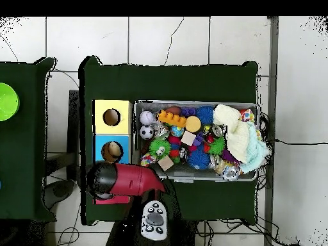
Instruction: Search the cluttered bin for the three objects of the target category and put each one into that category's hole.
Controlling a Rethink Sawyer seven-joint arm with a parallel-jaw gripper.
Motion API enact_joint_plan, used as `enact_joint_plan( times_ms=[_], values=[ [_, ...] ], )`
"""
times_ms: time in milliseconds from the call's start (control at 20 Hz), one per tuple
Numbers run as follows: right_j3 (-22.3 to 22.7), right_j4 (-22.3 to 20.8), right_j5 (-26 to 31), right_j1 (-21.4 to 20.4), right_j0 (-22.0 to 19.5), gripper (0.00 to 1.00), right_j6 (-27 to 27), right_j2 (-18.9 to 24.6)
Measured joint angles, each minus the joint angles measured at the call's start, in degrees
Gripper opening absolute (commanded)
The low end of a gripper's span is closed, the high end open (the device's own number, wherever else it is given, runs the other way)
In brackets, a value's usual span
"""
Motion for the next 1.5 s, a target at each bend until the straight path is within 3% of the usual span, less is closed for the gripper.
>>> enact_joint_plan(
  times_ms=[200, 250, 1150, 1500],
  values=[
    [0.0, 0.7, 0.0, 1.7, 0.3, 0.0, 0.0, 0.1],
    [0.0, 0.7, 0.0, 2.7, 0.9, 1.0, 0.0, 0.1],
    [-3.3, 0.7, 6.2, 4.5, 2.2, 1.0, 0.2, -1.2],
    [-3.8, -0.2, 7.5, 3.0, 2.5, 1.0, 0.2, -2.2]
  ],
)
